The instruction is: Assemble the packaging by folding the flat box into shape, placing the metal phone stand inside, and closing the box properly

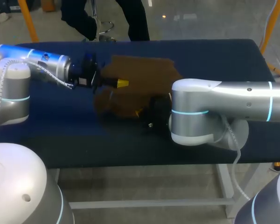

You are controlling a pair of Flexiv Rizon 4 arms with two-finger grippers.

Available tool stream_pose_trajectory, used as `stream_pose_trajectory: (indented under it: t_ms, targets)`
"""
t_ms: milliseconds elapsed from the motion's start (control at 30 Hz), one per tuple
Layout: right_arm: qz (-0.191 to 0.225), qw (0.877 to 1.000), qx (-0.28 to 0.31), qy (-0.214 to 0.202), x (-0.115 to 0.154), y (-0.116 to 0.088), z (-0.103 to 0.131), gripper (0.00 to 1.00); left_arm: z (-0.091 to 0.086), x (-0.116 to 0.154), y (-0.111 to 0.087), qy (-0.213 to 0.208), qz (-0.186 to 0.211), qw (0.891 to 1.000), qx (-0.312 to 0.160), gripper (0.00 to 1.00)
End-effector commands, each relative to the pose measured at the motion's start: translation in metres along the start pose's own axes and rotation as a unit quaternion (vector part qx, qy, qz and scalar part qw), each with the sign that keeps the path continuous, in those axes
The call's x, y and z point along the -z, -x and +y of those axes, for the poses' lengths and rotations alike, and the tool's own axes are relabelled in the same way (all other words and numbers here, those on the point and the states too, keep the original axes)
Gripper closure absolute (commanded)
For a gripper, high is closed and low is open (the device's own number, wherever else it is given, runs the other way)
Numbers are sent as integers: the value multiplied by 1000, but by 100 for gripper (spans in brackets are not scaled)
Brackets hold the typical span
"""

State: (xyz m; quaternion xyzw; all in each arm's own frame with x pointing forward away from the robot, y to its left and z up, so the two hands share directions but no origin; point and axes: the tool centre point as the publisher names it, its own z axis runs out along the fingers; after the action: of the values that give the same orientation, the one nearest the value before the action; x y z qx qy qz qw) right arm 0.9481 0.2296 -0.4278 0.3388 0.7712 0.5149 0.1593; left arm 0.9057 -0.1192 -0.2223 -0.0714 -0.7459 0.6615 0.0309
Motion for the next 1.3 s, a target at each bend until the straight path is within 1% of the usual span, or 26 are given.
stream_pose_trajectory:
  t_ms: [33, 567, 1300]
  targets:
    - [-2, 1000, 0, -1, -5, 0, -5, 100, 4, 0, 0, -4, 2, 1000, -1, 100]
    - [-2, 1000, 0, -1, -5, 0, -5, 100, 7, 3, 7, -11, 8, 1000, 1, 100]
    - [-2, 1000, 0, -1, -5, 0, -5, 100, 12, 8, 15, -14, 2, 1000, 9, 100]
